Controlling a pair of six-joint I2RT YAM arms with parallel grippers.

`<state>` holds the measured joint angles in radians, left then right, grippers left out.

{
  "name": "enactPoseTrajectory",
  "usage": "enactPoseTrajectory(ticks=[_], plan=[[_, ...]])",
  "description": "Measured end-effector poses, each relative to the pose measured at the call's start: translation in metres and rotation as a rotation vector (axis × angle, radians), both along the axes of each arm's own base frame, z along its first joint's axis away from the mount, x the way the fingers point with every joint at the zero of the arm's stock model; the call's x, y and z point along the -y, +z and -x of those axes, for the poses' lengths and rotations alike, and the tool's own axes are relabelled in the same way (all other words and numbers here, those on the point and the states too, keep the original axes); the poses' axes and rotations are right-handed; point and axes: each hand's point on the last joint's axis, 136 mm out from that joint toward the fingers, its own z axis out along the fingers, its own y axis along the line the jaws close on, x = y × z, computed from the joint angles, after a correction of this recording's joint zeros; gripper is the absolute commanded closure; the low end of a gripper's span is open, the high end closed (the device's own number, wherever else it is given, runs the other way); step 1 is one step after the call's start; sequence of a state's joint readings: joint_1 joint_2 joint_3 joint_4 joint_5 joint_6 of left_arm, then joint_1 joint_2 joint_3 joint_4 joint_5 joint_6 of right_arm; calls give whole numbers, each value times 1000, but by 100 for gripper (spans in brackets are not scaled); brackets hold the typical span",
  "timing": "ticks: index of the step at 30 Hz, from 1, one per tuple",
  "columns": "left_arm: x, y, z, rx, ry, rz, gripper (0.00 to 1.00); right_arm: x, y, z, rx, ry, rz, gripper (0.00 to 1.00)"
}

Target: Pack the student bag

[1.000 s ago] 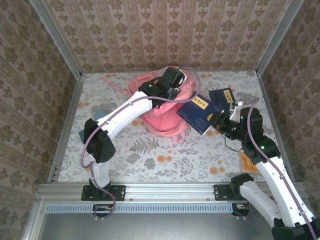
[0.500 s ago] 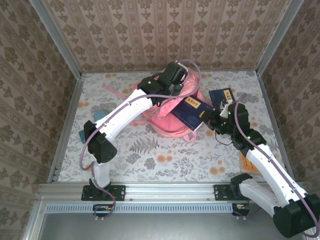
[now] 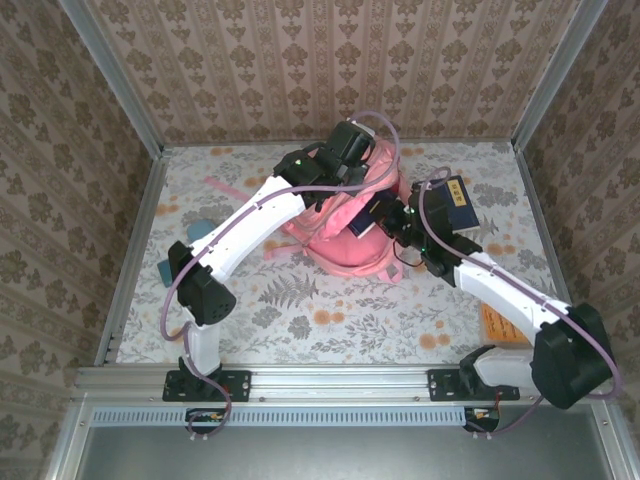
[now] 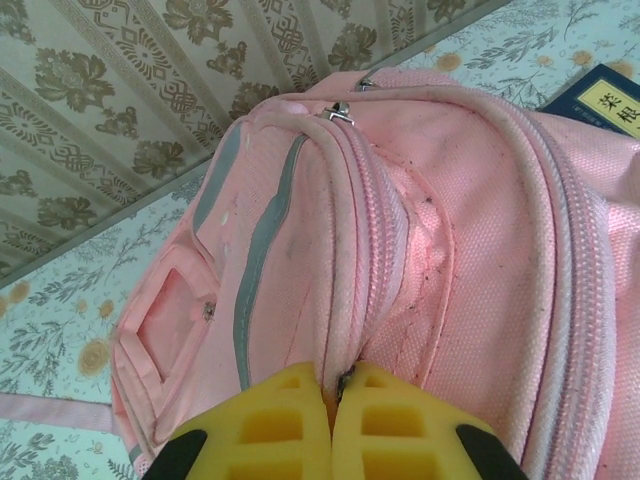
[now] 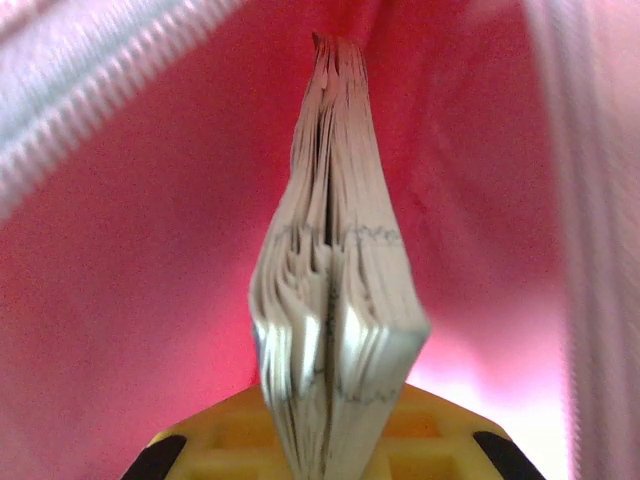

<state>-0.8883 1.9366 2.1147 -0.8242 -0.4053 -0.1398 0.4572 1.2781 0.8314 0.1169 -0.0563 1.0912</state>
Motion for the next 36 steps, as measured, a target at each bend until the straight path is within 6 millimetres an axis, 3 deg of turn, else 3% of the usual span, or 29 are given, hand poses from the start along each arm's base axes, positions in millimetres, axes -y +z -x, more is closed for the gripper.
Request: enactPoseTrajectory(ticks=[3, 11, 22, 25, 27, 30, 36], plan=[[2, 0, 1, -8, -2, 12, 100, -5, -4, -15, 17, -37, -7, 100], [5, 0, 2, -17, -7, 37, 100, -25, -37, -52, -20, -62, -11, 100], [13, -10, 2, -44, -37, 83, 100, -30, -78, -70, -67, -126, -5, 99], [12, -10, 0, -56, -35, 101, 100, -34, -80, -78, -57, -130, -15, 83], [11, -10, -2, -57, -31, 110, 100, -38, -78, -86, -50, -129, -31, 63], [8, -8, -6, -54, -20, 125, 100, -42, -74, -93, -64, -131, -83, 44], [3, -11, -10, -66, -5, 144, 100, -36, -90, -85, -197, -143, -151, 41]])
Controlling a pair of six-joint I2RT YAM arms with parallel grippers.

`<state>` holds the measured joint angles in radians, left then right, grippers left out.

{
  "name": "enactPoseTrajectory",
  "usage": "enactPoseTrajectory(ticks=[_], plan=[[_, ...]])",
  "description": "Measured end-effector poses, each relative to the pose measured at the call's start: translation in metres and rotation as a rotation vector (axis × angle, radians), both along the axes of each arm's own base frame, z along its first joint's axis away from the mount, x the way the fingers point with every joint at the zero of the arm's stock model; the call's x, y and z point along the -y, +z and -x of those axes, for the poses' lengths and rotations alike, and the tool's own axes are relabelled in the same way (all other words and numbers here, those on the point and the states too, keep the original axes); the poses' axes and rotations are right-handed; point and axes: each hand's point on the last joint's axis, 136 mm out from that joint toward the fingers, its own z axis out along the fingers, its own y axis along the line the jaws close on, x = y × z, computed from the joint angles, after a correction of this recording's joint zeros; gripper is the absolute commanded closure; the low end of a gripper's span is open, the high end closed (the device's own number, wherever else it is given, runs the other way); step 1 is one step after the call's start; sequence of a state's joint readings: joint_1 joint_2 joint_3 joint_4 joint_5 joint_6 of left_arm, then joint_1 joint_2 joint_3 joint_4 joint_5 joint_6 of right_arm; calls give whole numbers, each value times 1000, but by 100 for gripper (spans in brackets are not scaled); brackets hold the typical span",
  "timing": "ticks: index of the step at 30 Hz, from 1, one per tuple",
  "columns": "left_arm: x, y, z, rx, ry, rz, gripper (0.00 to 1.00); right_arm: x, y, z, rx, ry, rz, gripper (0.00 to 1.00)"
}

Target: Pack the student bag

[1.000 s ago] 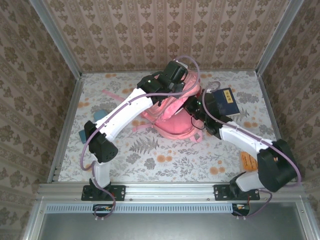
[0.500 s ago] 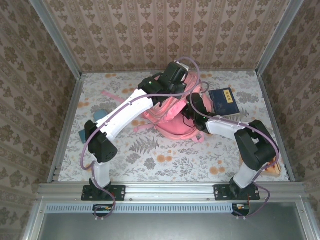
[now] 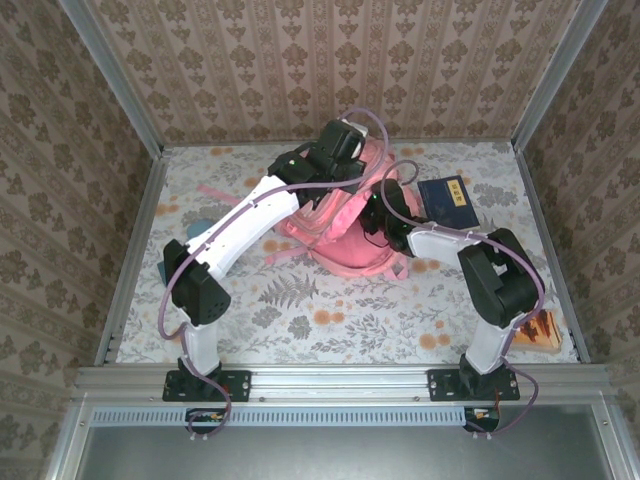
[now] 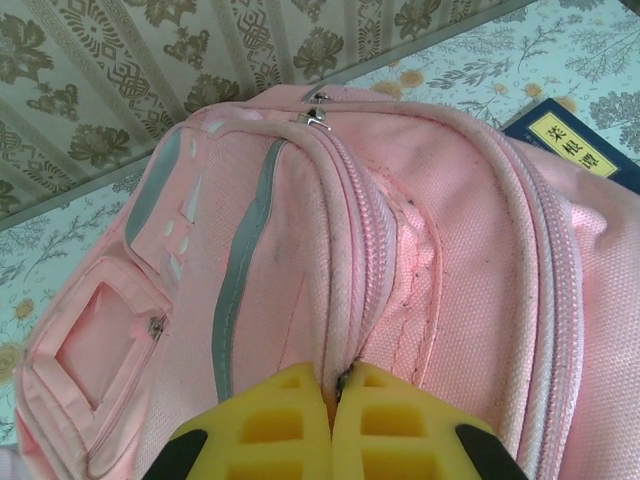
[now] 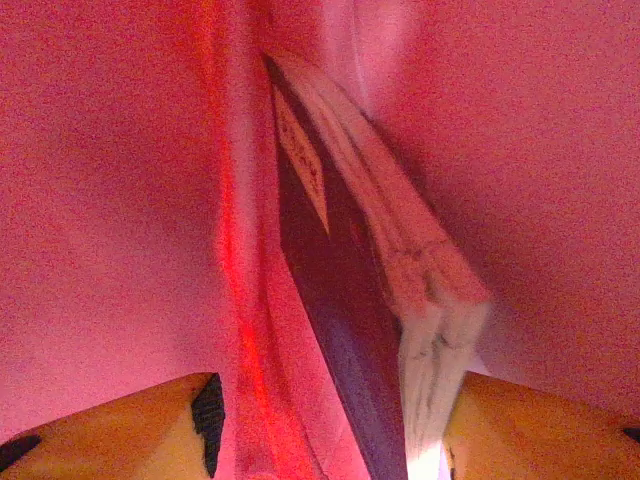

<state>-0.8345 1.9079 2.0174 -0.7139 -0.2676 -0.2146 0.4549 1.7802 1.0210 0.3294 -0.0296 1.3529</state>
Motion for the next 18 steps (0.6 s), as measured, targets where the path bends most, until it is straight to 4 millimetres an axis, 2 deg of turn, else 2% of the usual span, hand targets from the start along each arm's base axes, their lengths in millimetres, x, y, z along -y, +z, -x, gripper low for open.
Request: enactPoseTrajectory(ticks=[2, 5, 9, 18], plan=[[-1, -3, -1, -8, 1, 4, 100, 1, 0, 7, -34, 6, -14, 44], [-3, -9, -3, -23, 2, 6, 100, 2, 11, 21, -56, 17, -44, 51], [-5, -16, -4, -40, 5, 13, 100, 3, 27, 39, -69, 30, -93, 66], [-6, -16, -6, -52, -11, 54, 100, 10, 35, 81, -105, 68, -156, 93]])
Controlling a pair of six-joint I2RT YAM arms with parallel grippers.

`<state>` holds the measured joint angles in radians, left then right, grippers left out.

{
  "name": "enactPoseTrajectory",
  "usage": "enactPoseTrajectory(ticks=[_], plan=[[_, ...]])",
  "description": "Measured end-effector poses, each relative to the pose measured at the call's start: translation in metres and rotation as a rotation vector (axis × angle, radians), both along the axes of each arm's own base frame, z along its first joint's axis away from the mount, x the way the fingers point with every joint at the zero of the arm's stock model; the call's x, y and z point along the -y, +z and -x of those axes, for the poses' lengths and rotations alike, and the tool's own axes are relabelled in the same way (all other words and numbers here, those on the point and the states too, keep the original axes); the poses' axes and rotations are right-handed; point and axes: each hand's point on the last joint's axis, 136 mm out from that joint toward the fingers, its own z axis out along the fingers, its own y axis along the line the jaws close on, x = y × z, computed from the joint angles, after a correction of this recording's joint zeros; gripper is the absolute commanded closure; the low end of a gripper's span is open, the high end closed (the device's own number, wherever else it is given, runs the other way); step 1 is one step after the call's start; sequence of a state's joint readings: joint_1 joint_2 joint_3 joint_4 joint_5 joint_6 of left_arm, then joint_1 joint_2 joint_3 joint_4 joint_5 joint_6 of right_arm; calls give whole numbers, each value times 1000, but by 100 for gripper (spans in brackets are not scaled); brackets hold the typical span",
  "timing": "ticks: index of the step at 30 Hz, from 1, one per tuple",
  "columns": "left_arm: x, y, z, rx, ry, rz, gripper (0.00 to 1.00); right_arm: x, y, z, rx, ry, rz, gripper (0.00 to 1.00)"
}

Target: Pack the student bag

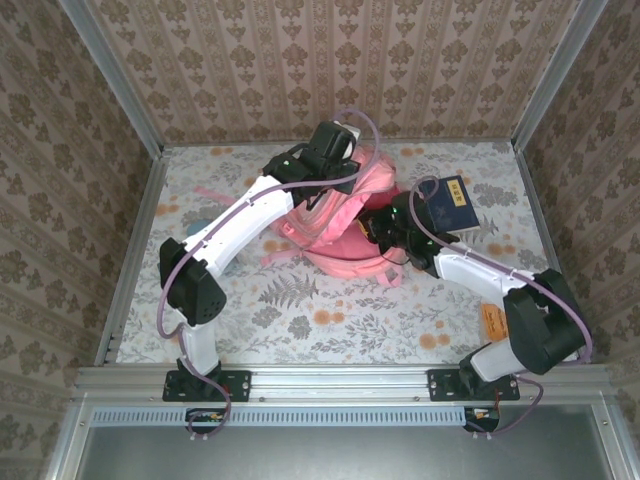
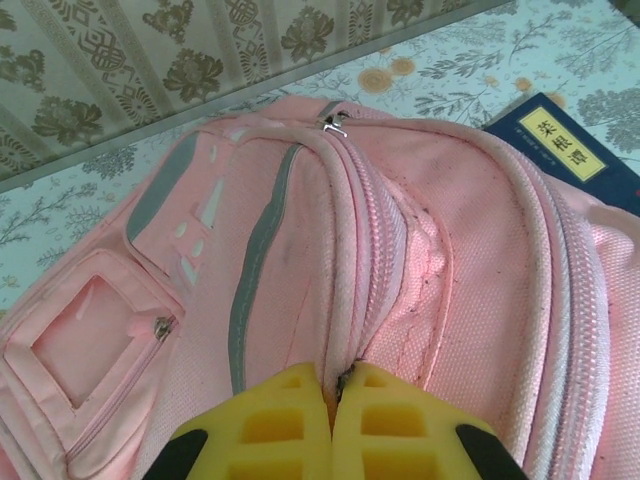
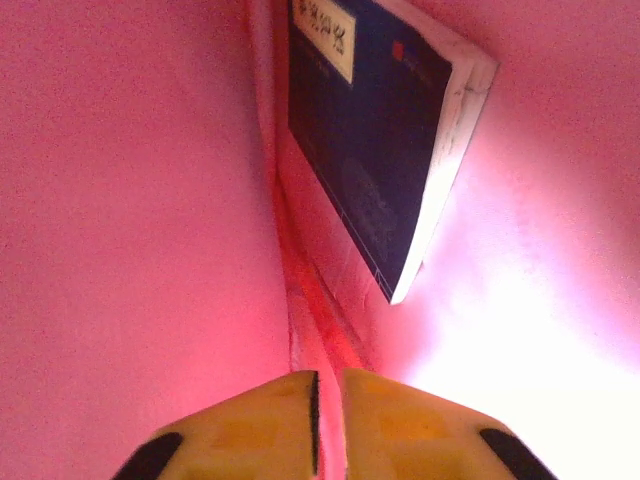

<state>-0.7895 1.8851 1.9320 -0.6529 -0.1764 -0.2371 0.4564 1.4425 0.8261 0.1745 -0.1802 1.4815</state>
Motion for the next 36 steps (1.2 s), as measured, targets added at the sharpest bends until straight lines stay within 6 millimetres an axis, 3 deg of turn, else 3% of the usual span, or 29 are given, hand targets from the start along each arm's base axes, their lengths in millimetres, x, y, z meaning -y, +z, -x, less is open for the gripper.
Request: enactPoseTrajectory(ticks=[3, 7, 19, 22, 26, 31, 33, 36], plan=[[3, 0, 3, -9, -21, 17, 100, 2, 7, 9, 15, 16, -11, 97], [7, -4, 8, -32, -51, 37, 100, 3, 16, 14, 39, 28, -15, 95], [2, -25, 6, -66, -77, 13, 100, 3, 12, 6, 17, 44, 41, 94], [-3, -32, 4, -49, -79, -23, 100, 11, 15, 17, 23, 59, 92, 82], [-14, -44, -1, -35, -96, -73, 100, 29, 30, 44, 85, 115, 212, 57], [-29, -71, -3, -61, -152, -117, 99, 67, 47, 75, 166, 144, 424, 34], [-33, -84, 2, -83, -179, -128, 85, 84, 47, 80, 169, 140, 499, 26], [-38, -101, 14, -137, -195, -129, 46, 110, 38, 77, 133, 130, 612, 14]])
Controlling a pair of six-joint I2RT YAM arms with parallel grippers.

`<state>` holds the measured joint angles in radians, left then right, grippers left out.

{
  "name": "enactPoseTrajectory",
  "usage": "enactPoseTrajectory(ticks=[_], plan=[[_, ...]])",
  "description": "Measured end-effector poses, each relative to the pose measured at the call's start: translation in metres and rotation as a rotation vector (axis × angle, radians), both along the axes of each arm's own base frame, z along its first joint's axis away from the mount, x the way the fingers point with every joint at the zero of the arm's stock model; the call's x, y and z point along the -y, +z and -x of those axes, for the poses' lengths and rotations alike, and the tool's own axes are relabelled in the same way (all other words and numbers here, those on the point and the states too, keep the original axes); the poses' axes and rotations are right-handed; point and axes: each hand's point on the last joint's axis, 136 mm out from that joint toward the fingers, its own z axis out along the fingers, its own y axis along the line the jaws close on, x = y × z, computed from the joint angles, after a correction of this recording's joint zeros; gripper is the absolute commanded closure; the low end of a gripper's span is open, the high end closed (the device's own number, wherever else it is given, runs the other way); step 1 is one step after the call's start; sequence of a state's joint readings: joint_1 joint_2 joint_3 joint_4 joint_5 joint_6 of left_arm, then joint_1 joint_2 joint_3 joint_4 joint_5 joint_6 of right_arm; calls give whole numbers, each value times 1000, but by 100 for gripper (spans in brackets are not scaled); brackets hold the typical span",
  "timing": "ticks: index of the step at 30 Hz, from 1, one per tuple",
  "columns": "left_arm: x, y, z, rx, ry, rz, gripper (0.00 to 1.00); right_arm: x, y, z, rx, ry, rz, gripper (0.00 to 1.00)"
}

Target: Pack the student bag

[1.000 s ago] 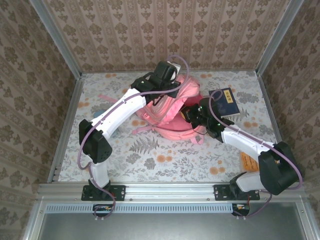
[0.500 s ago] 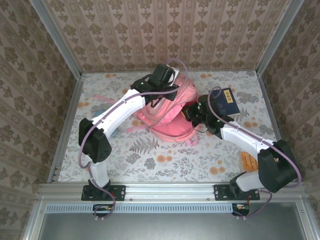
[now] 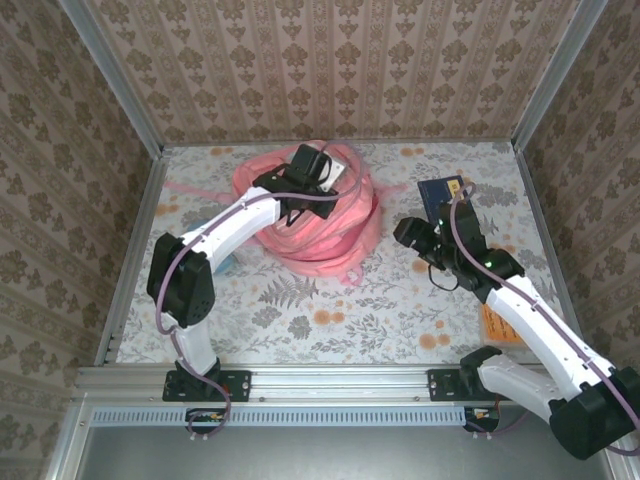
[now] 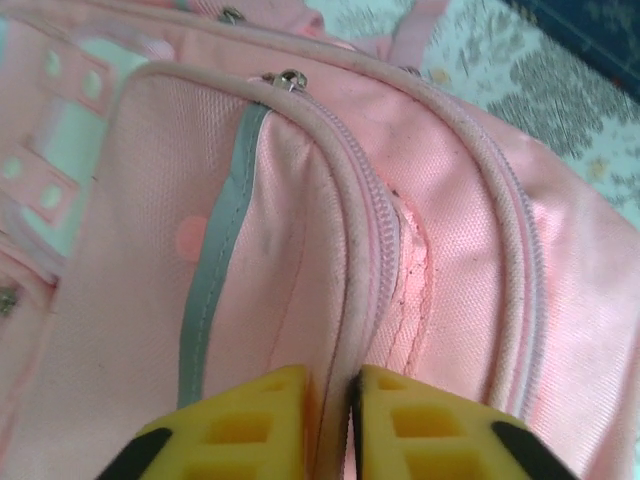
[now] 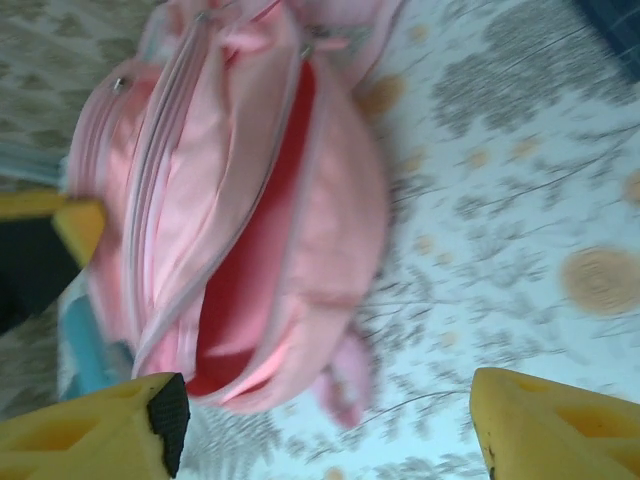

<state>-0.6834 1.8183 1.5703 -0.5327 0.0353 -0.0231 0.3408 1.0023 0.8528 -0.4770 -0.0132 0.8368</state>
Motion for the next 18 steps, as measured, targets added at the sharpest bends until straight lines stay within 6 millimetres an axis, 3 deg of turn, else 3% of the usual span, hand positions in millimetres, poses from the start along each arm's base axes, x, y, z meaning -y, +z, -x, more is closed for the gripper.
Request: enactPoseTrajectory(ticks=[3, 7, 13, 18], plan=[[-1, 3, 10, -37, 24, 41, 28, 19, -11, -16, -41, -24, 82, 9], [-14, 33, 23, -23, 102, 122, 11, 36, -31, -49, -114, -39, 153, 5], [-42, 72, 37, 33, 229, 220, 0, 54, -72, -119, -227, -51, 207, 4], [-64, 62, 40, 17, 315, 214, 0, 78, -114, -159, -318, -91, 206, 3]])
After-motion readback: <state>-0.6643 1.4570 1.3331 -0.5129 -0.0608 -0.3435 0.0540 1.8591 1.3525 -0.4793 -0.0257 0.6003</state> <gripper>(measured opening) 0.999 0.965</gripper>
